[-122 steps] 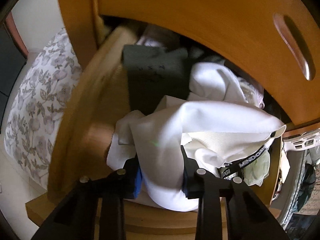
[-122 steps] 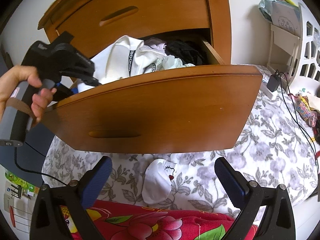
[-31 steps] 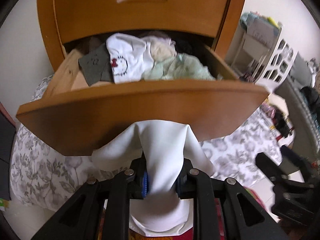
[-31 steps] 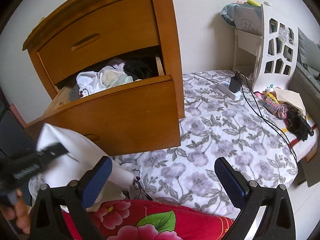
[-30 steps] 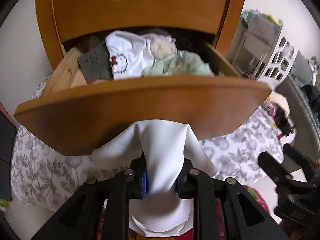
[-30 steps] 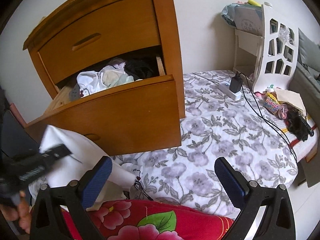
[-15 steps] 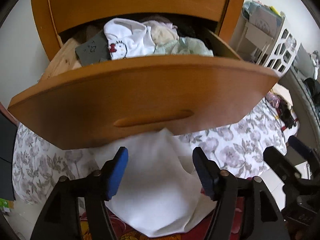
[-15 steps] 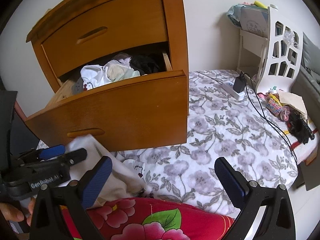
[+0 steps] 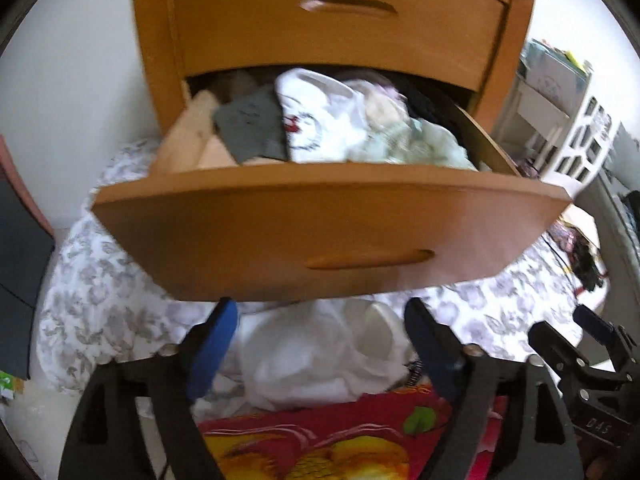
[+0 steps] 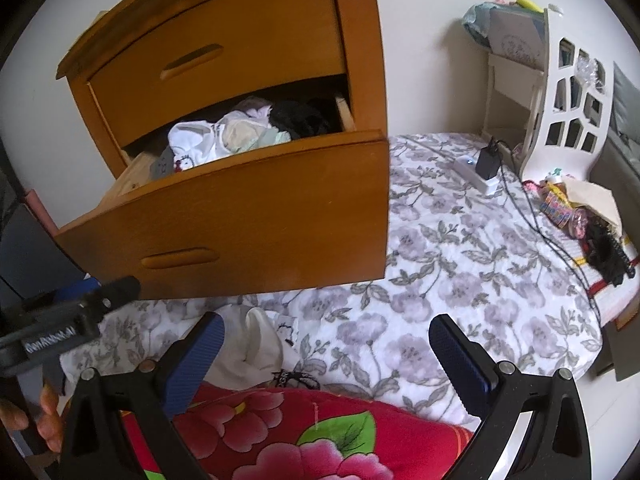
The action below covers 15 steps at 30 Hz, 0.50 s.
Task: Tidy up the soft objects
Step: 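Open the left gripper to release the white cloth, then withdraw the left gripper from the released cloth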
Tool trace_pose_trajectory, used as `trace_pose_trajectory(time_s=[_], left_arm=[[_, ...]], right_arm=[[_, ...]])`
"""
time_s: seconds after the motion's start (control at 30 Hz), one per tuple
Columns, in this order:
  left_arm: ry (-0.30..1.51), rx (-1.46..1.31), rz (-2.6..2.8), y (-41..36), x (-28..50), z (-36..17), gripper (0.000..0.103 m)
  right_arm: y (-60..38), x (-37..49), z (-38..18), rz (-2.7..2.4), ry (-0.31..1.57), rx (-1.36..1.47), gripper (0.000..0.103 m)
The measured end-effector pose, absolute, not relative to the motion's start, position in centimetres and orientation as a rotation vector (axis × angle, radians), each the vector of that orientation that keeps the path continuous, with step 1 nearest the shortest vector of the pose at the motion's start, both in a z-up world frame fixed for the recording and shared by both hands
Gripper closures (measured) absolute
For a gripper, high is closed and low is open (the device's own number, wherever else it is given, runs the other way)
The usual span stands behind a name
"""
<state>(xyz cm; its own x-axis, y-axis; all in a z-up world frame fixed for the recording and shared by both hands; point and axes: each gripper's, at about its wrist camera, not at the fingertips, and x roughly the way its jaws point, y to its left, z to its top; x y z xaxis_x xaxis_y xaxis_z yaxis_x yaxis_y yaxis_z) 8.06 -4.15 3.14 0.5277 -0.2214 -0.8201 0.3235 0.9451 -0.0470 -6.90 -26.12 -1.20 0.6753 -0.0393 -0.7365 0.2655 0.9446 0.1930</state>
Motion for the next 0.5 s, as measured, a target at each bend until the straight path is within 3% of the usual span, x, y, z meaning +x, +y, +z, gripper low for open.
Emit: trace_pose_trajectory(time_s=[0.23,0.3,0.5], left_arm=[[0.859,0.112,-0.207,-0.3,7.9,4.1,0.007],[0.829,0.106,-0.178,0.8,7.8,4.5,0.001],[0.778,0.079,-0.179,2.0,7.1,4.7,0.0]], right_arm=[[-24.9,-6.6,-1.3,-0.149,0.835,0.266,0.0],[-24.6,-6.6,-1.3,-0.148,0.838,0.255,0.0],[-23.6,-6.4,-1.2,-0.139,0.847,0.228,0.0]])
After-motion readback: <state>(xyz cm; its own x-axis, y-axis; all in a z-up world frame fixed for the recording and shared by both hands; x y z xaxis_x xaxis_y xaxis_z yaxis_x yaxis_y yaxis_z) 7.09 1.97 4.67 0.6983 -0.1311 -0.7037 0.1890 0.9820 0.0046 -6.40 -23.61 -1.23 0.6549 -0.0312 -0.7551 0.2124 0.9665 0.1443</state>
